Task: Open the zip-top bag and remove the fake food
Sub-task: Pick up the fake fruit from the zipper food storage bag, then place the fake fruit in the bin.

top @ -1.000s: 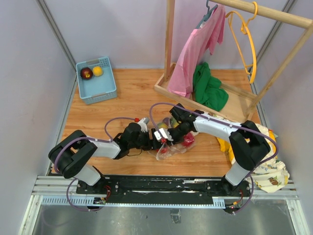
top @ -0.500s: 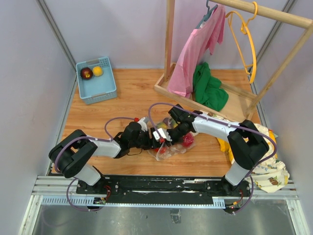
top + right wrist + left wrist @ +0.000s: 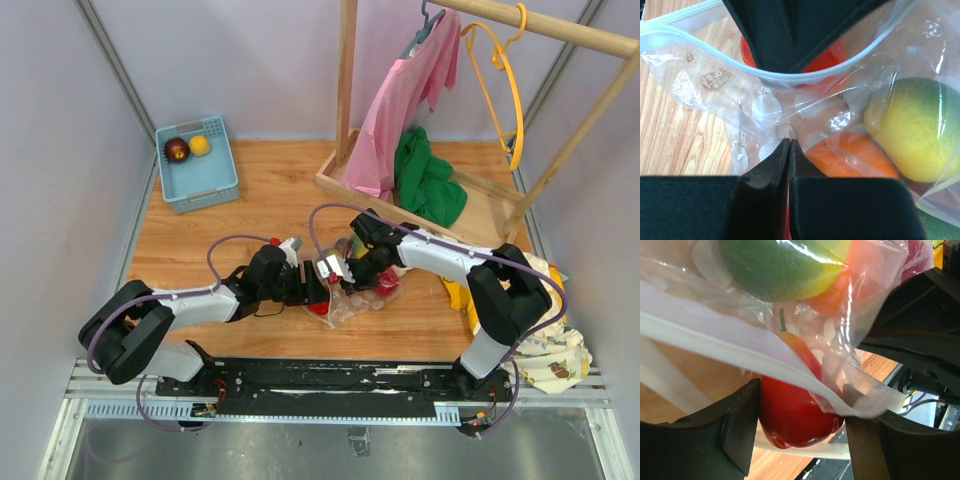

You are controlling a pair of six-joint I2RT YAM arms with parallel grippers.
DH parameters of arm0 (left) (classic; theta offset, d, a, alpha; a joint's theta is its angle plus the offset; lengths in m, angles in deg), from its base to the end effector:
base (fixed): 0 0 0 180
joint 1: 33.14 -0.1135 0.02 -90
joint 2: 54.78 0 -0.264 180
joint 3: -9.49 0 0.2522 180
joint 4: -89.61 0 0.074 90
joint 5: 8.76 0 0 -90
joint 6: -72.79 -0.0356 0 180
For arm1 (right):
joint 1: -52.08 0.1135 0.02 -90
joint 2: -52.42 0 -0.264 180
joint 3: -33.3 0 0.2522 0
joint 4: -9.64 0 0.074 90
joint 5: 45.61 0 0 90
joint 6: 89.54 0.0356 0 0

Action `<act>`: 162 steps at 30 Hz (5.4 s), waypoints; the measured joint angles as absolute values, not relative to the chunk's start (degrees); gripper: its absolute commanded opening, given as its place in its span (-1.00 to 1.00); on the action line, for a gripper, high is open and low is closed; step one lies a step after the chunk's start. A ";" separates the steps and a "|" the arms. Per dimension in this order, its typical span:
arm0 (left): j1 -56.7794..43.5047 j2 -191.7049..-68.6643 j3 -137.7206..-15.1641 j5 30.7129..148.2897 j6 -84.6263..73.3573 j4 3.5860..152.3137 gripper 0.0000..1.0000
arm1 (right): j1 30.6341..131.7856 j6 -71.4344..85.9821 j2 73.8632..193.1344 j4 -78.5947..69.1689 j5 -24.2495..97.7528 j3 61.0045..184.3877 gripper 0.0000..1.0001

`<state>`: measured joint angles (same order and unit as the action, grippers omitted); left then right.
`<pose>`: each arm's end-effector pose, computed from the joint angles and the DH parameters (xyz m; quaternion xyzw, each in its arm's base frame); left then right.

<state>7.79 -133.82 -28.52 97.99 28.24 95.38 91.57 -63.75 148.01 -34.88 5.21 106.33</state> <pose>0.1809 -0.1704 0.1447 0.0323 0.8805 -0.4056 0.2431 0.2313 0.2197 0.1859 -0.7673 0.5180 0.2809 0.2532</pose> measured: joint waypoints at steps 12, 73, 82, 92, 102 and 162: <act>7.42 -125.26 -33.62 95.85 22.34 77.23 -0.77 | 90.04 -63.35 147.77 -35.65 4.89 106.33 -0.83; -13.78 -123.73 -65.05 75.20 -0.40 42.31 -0.99 | 86.41 -66.39 144.12 -54.49 -11.33 118.13 -0.40; -19.77 -126.35 -67.17 75.70 -4.15 43.73 -0.99 | 86.41 -64.60 144.12 -58.16 -10.96 122.28 -0.40; -27.09 -132.25 -70.66 77.23 -6.60 48.03 -0.99 | 86.41 -56.71 146.63 -61.07 -7.46 128.14 -0.43; -34.02 -139.73 -74.73 77.60 -6.86 53.63 -1.00 | 86.41 -48.12 150.52 -60.69 -3.20 132.07 -0.43; -41.28 -186.56 -107.45 52.57 -13.07 68.45 -0.26 | 86.41 -41.95 160.12 -59.60 -1.65 139.07 -0.43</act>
